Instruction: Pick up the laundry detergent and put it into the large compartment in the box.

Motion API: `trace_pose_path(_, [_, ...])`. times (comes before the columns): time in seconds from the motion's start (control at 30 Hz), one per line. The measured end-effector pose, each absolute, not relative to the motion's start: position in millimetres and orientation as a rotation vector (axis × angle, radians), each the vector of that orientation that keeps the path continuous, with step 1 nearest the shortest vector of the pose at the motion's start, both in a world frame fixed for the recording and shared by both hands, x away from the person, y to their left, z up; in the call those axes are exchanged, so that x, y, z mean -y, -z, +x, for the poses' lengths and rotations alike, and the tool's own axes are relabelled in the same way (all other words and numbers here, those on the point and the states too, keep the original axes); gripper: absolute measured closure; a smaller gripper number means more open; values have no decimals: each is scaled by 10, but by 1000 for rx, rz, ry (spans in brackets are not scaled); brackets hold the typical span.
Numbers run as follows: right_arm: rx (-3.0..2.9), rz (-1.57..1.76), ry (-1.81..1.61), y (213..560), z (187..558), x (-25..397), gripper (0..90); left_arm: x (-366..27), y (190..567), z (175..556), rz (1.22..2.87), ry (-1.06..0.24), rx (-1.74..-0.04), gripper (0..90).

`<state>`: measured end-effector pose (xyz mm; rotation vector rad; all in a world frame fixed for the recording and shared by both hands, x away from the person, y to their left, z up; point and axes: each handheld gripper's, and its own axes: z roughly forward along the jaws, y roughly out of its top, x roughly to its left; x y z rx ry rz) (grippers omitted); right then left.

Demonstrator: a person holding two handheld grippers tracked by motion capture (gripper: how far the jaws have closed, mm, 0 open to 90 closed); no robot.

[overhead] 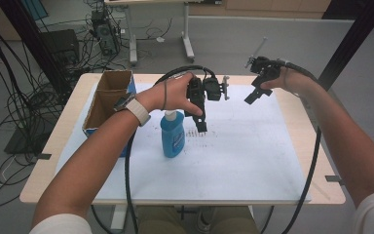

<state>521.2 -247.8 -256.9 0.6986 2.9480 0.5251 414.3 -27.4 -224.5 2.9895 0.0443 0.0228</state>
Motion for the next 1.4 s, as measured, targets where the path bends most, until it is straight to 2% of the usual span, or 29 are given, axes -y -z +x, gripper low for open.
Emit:
trace_pose_path(0.47, [-2936,705,-534,2555,5199,2514,70,284,2192,4117,2986,-57,-85,62])
trace_pose_path(1.03, [-2931,690,-530,2563,5201,2511,68,270,2165,4087,2996,-77,-125,88])
trace_pose_path(1.4, [-2918,698,-530,2577,5197,2548,64,246,2107,4059,2977,-125,-223,86])
